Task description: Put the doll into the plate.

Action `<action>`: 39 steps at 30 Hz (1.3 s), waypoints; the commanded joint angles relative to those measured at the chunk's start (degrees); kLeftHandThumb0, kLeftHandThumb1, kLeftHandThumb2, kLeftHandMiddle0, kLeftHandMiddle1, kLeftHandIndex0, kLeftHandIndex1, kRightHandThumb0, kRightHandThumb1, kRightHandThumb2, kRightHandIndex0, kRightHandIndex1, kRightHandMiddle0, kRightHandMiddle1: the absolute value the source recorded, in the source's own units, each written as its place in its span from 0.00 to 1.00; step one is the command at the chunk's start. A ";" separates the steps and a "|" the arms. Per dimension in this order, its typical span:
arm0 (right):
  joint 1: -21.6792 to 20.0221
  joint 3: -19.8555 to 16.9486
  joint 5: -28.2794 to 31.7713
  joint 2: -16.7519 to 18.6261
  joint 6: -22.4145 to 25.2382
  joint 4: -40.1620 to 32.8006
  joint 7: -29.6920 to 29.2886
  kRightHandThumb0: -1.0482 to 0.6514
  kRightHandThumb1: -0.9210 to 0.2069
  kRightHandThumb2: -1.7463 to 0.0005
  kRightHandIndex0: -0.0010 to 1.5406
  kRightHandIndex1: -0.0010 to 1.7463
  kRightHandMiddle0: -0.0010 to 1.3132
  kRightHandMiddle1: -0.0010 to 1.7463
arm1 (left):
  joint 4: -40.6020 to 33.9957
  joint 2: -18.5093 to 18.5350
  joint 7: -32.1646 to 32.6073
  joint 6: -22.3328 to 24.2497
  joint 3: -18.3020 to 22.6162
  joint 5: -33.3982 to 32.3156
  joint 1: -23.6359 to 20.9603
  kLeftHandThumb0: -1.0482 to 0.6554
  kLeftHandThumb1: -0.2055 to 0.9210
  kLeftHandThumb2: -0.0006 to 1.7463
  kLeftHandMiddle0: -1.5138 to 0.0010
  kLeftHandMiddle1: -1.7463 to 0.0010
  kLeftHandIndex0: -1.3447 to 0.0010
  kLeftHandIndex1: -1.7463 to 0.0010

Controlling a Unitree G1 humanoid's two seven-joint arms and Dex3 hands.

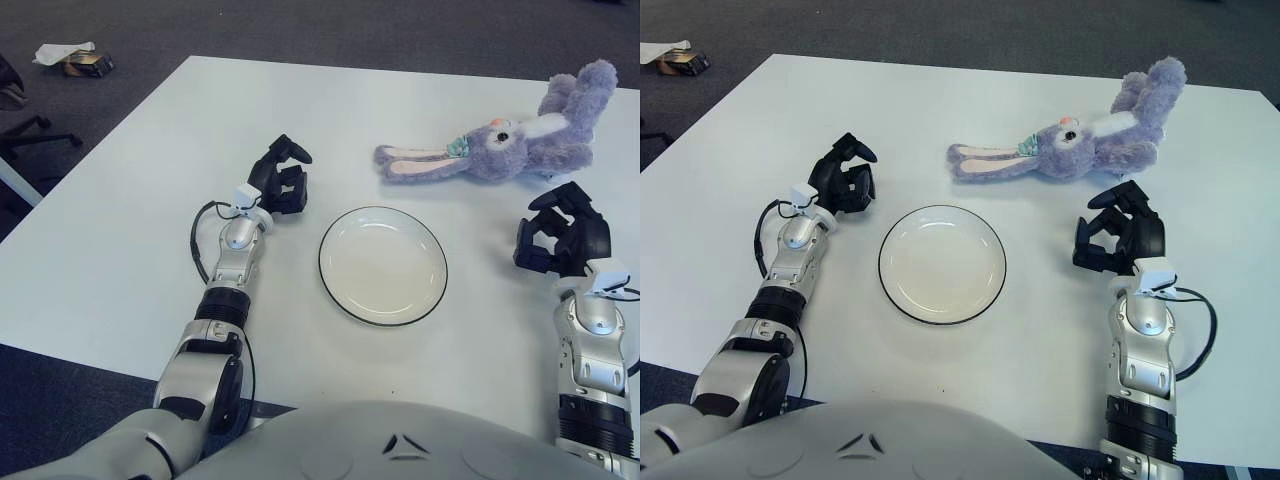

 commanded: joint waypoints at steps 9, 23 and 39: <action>-0.63 -1.35 -9.63 -8.29 6.41 -11.05 2.34 0.61 0.57 0.22 0.42 1.00 0.32 0.98 | 2.30 -1.24 1.61 0.34 -0.67 1.07 4.05 0.37 0.63 0.62 0.33 0.00 0.65 0.00; 0.25 -2.61 -17.36 -16.60 6.78 -12.00 5.61 0.61 0.48 0.30 0.40 0.94 0.24 1.00 | 3.97 -1.44 1.28 -1.21 -0.42 1.03 3.56 0.37 0.62 0.62 0.33 0.00 0.65 0.00; 1.90 -3.50 -26.44 -28.29 -2.22 -8.86 7.73 0.17 0.28 0.56 0.18 0.95 0.07 1.00 | 4.45 -1.70 1.64 -1.22 -0.49 1.21 3.38 0.37 0.63 0.62 0.32 0.00 0.65 0.00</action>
